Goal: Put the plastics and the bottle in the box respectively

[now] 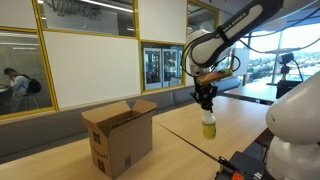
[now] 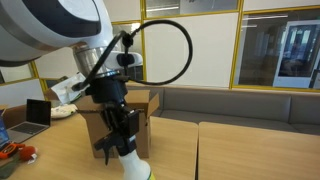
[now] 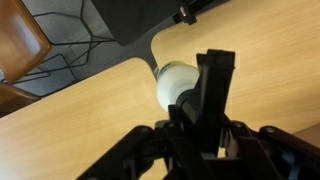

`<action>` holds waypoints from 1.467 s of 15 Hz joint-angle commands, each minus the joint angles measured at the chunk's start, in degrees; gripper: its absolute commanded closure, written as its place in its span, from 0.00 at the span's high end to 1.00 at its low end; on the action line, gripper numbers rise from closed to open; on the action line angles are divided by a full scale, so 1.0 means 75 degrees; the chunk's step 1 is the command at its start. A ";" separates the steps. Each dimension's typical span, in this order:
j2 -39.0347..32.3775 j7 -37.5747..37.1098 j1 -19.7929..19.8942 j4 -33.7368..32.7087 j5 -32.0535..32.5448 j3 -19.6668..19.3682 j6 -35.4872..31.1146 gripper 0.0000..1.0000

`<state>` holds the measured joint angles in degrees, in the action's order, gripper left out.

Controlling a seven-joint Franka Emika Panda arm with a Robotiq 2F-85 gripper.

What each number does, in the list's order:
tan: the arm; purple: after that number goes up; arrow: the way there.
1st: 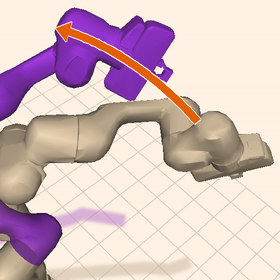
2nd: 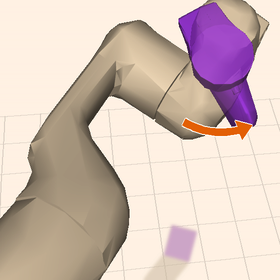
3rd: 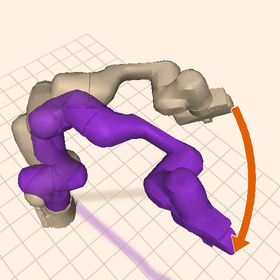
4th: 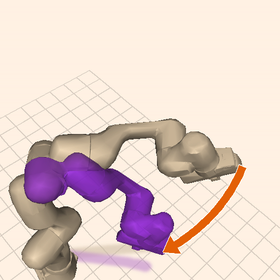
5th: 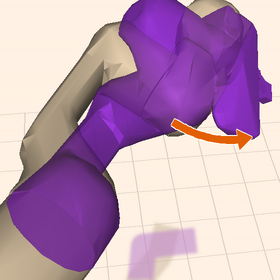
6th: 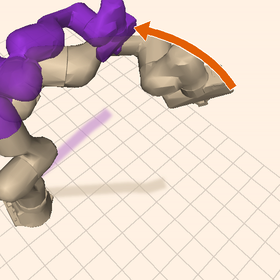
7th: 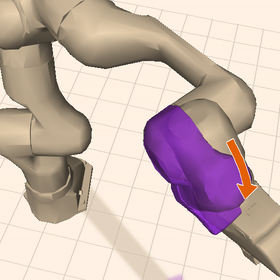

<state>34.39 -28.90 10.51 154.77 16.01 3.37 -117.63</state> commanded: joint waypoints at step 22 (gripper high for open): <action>-0.4423 -0.3179 -0.1479 -0.5512 0.3782 0.1504 0.0182 0.19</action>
<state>7.45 -51.09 2.94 121.64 41.24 15.03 -119.74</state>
